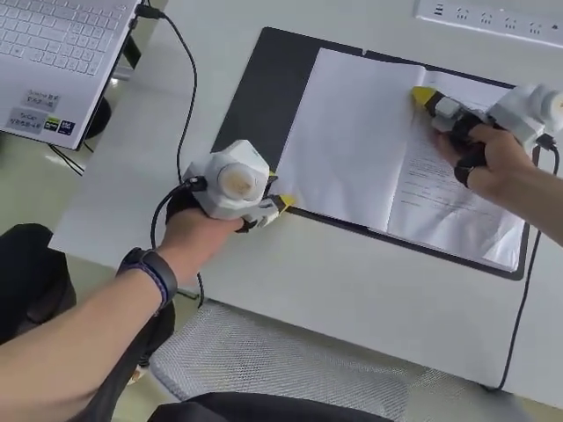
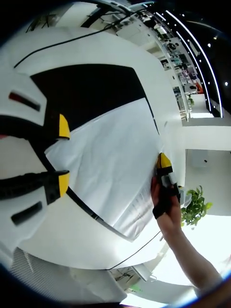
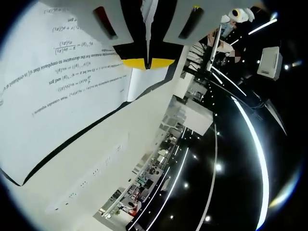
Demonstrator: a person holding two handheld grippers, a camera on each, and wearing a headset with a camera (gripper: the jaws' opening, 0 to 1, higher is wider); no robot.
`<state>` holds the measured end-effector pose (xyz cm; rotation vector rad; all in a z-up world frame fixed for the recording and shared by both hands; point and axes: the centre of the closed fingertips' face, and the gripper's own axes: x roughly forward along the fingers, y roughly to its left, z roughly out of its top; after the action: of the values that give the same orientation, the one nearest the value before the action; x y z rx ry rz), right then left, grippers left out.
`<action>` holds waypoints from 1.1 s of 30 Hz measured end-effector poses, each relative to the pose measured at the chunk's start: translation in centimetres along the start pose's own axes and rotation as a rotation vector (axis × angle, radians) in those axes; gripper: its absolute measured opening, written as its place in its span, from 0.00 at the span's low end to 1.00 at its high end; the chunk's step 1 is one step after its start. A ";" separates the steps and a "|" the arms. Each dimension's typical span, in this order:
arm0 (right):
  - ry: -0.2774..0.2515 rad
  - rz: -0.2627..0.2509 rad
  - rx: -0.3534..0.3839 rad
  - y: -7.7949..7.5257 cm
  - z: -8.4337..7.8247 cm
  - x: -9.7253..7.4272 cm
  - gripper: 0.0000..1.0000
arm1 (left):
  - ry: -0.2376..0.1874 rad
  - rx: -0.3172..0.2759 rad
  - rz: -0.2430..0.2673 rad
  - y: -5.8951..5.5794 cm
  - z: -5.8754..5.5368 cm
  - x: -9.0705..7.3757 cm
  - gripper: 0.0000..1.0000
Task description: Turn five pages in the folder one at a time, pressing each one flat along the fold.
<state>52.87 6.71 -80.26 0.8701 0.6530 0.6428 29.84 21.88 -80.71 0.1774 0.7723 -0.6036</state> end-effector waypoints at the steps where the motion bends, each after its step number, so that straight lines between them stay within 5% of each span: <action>1: -0.006 0.000 -0.004 -0.1 0.1 0.1 0.00 | -0.001 0.002 0.001 0.0 0.0 0.0 0.24; 20: -0.116 -0.053 0.046 -1.4 3.1 2.6 0.00 | -0.004 -0.012 0.000 0.0 0.2 0.0 0.24; 26: -0.105 -0.057 0.002 -1.0 2.8 2.3 0.00 | -0.002 -0.008 -0.003 0.1 0.1 0.0 0.24; 33: -0.015 -0.009 -0.036 0.0 1.0 1.3 0.00 | -0.002 -0.005 -0.002 0.2 0.1 0.1 0.23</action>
<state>54.38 7.15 -80.14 0.8372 0.6301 0.6379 30.03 21.96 -80.74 0.1717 0.7722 -0.6038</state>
